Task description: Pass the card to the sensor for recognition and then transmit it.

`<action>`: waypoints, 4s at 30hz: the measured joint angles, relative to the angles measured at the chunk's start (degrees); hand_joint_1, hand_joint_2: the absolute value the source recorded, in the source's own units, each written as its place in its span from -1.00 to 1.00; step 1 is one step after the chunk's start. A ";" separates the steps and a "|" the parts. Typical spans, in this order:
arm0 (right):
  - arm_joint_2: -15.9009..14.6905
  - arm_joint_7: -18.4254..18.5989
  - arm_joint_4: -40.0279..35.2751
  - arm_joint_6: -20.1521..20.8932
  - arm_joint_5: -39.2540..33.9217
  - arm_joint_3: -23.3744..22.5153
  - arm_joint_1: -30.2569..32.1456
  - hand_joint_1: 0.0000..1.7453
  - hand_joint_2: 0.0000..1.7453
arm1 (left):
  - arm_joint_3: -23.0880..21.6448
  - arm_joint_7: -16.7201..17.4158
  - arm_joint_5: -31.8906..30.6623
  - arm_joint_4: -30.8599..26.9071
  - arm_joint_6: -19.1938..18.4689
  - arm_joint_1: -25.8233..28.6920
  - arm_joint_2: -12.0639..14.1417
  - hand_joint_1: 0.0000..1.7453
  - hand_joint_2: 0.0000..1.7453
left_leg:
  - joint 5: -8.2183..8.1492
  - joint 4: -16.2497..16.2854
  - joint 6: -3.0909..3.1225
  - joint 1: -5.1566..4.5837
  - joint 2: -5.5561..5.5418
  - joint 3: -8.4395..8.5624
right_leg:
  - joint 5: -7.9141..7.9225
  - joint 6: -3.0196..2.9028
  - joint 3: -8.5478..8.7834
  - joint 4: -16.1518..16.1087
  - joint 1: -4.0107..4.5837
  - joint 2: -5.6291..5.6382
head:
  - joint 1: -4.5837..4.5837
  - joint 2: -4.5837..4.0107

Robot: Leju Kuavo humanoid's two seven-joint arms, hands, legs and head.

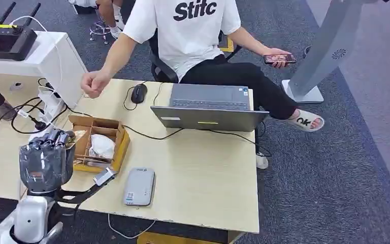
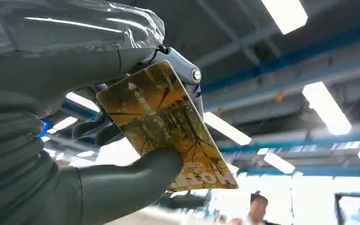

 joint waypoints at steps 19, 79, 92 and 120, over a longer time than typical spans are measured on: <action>0.02 0.15 0.04 0.18 1.01 0.00 0.00 -1.00 1.00 | 8.22 -8.16 0.04 0.08 -4.68 -5.30 4.54 1.00 1.00 | 0.06 -0.01 0.05 -0.03 -0.05 0.08 | 0.00 0.00 0.03 0.00 -0.03 -0.07 | -0.02 0.00; 0.48 -1.03 0.39 -0.57 -4.87 -1.75 0.66 -1.00 1.00 | 11.91 -22.33 10.51 -7.97 -18.73 5.96 -10.80 -1.00 1.00 | 0.09 -0.03 0.11 -0.23 0.32 -0.18 | 0.19 0.18 -0.30 0.03 -0.21 0.32 | 0.04 0.00; 0.52 -0.92 0.63 -0.52 -5.66 -1.84 0.68 -1.00 1.00 | 11.91 -21.90 10.66 -7.90 -20.52 8.95 -10.32 -1.00 1.00 | 0.09 -0.02 0.11 -0.24 0.32 -0.18 | 0.19 0.18 -0.29 0.03 -0.21 0.31 | 0.02 0.00; 0.55 -0.13 0.66 -0.46 -6.23 -1.81 0.64 -1.00 1.00 | 11.91 -19.60 7.45 -0.27 -25.16 12.25 -9.86 -1.00 1.00 | 0.09 -0.02 0.11 -0.23 0.31 -0.18 | 0.19 0.19 -0.29 0.03 -0.21 0.30 | 0.04 0.00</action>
